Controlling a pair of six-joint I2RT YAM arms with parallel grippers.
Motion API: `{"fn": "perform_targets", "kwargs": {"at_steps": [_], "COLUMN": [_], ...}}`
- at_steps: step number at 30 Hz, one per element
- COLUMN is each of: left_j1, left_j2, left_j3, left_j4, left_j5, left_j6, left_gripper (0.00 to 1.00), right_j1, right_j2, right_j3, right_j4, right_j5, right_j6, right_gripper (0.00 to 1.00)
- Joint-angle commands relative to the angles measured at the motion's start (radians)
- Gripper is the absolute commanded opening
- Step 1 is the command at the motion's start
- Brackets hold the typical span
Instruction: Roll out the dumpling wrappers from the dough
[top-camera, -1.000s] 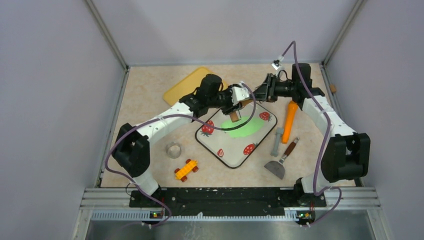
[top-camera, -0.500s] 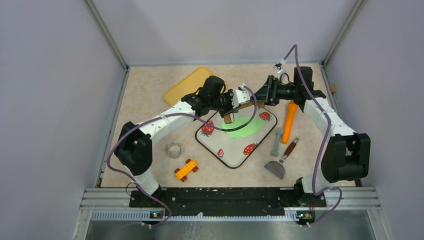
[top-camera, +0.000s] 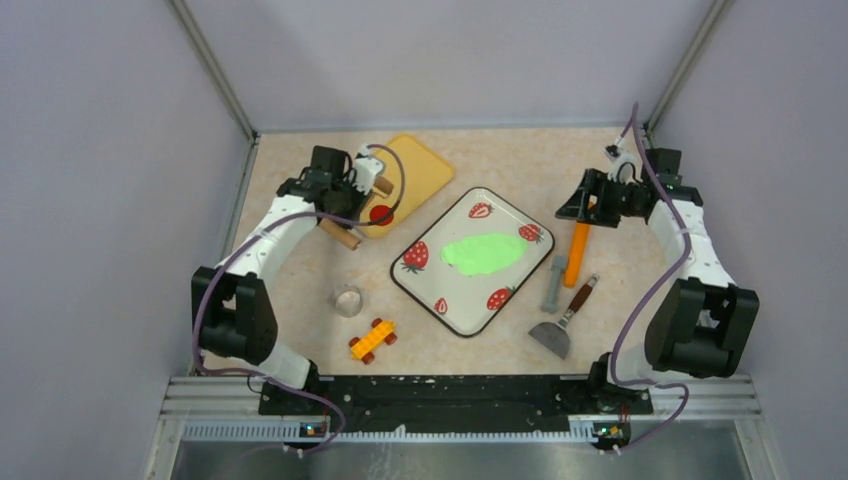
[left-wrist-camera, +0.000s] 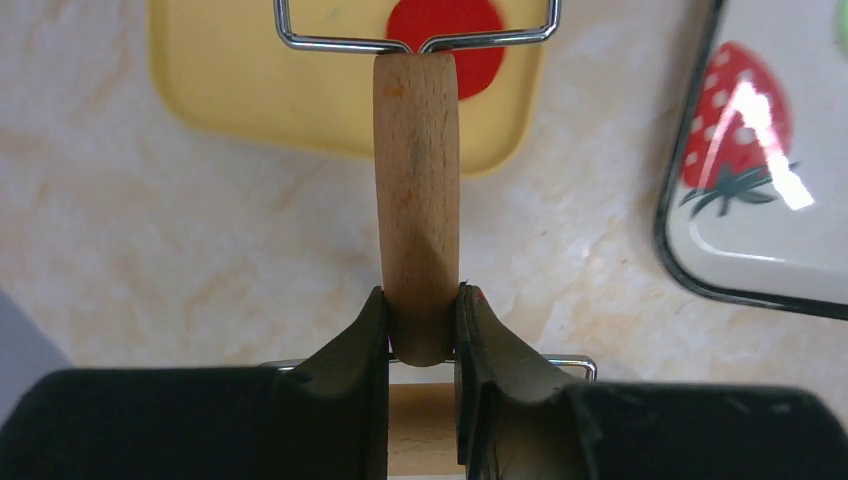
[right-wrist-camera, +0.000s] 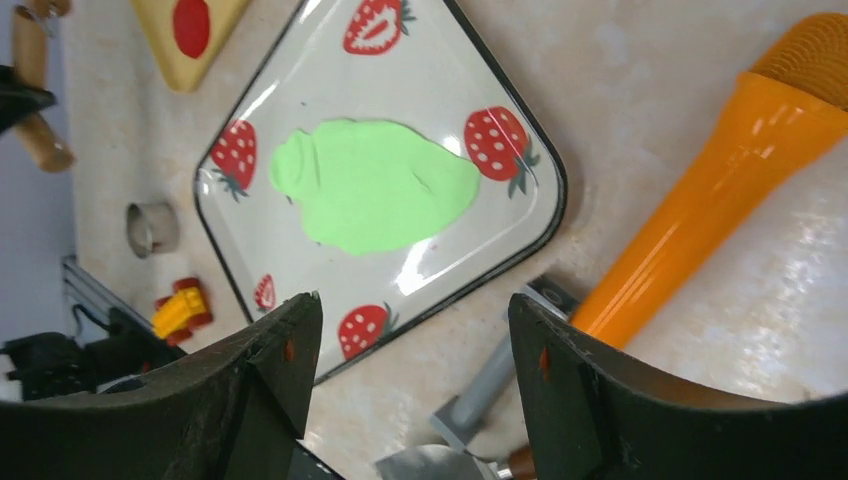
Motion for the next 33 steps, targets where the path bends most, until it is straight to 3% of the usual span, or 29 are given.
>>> {"fn": "perform_targets", "kwargs": {"at_steps": [1, 5, 9, 14, 28, 33], "left_j1": [0.084, 0.206, 0.325, 0.367, 0.37, 0.369], "left_j2": [-0.086, -0.074, -0.006, -0.022, -0.03, -0.071], "left_j3": [-0.09, -0.146, -0.142, -0.241, -0.261, -0.247], "left_j4": [-0.044, -0.05, -0.142, -0.074, -0.103, -0.13], "left_j5": [-0.184, -0.215, -0.109, -0.036, -0.052, 0.048], "left_j6": [-0.101, -0.16, -0.2, -0.188, -0.176, -0.126], "left_gripper": [0.0, 0.0, 0.0, 0.01, 0.45, 0.52], "right_j1": [0.004, 0.004, 0.004, 0.004, 0.005, 0.004], "right_j2": [-0.083, -0.1, -0.107, -0.102, -0.107, -0.12], "right_j3": [0.0, -0.026, -0.034, -0.037, -0.059, -0.075], "right_j4": [-0.121, -0.141, -0.149, -0.13, -0.111, -0.104], "right_j5": [0.154, 0.165, 0.166, 0.16, 0.15, 0.152], "right_j6": [-0.205, -0.222, -0.234, -0.223, -0.206, -0.205], "right_gripper": [0.69, 0.7, 0.69, 0.7, 0.69, 0.69]}}
